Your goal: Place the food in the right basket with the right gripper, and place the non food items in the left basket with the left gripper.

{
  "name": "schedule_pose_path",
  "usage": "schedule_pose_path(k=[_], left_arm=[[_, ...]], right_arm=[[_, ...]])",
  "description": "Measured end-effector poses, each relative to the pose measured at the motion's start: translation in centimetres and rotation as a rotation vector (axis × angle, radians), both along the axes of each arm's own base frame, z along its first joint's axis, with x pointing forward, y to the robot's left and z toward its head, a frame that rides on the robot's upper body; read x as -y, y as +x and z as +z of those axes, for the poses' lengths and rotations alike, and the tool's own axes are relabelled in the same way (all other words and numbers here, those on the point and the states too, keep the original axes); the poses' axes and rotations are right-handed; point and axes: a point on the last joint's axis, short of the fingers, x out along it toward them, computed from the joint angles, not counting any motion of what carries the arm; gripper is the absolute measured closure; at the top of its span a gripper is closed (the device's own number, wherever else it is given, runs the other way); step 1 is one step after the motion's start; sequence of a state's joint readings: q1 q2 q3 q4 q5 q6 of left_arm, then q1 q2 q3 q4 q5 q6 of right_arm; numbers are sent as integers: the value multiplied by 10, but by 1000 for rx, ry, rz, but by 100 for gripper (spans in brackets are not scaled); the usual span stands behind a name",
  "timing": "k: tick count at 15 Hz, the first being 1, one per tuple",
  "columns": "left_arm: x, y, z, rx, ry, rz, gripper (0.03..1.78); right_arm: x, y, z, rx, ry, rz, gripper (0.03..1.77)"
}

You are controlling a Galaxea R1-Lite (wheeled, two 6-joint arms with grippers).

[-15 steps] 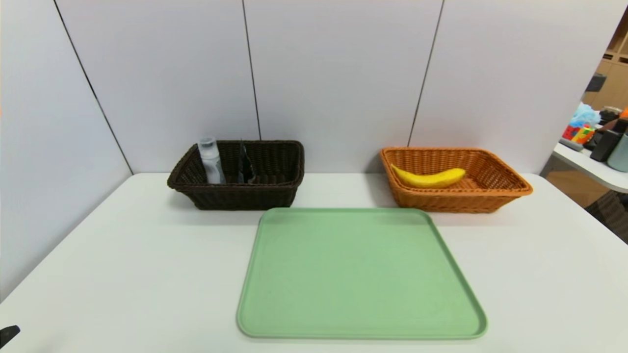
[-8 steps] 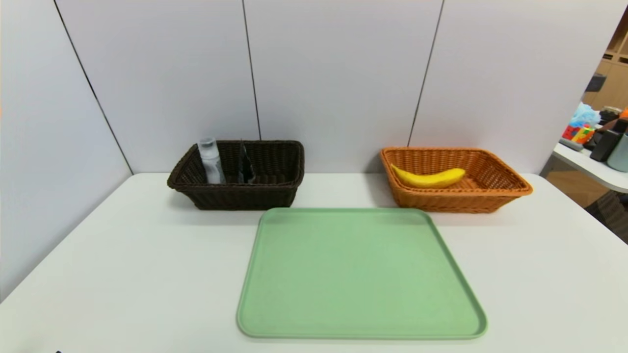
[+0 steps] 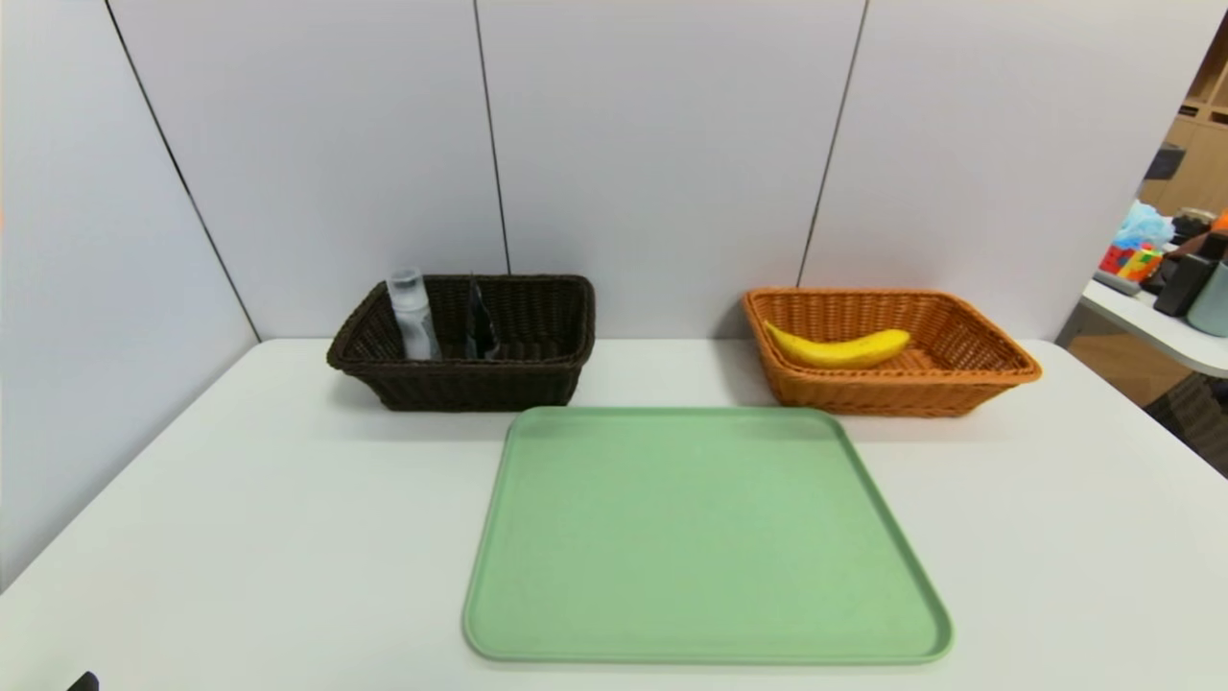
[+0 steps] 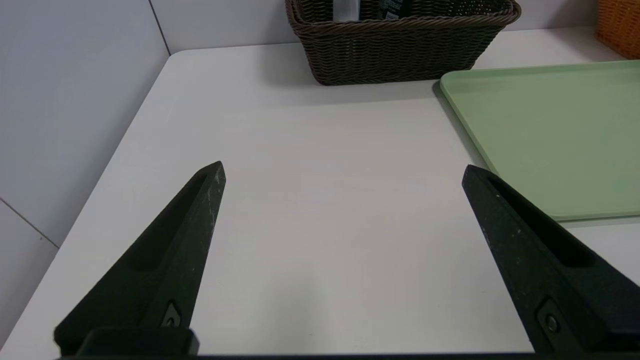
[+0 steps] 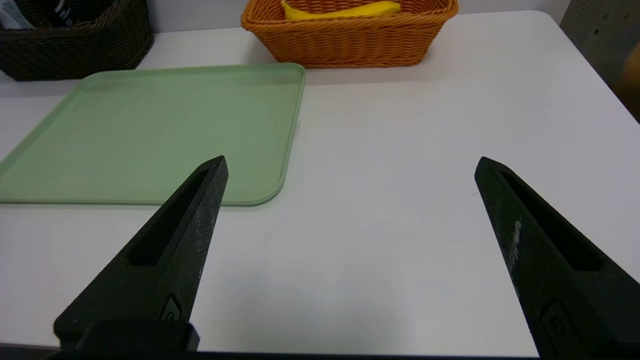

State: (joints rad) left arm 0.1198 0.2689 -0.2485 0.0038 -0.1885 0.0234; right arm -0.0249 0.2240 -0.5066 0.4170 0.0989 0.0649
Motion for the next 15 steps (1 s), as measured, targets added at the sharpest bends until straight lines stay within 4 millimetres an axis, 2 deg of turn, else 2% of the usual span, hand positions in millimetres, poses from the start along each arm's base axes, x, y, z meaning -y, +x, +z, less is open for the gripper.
schedule_pose_path(k=[10,15], left_arm=[[0,1,13,-19,2,-36,12],[-1,-1,7,-56,7,-77,12]], right_arm=[[0,-2,-5,9,0,1,10],[0,-2,-4,11,3,0,10]])
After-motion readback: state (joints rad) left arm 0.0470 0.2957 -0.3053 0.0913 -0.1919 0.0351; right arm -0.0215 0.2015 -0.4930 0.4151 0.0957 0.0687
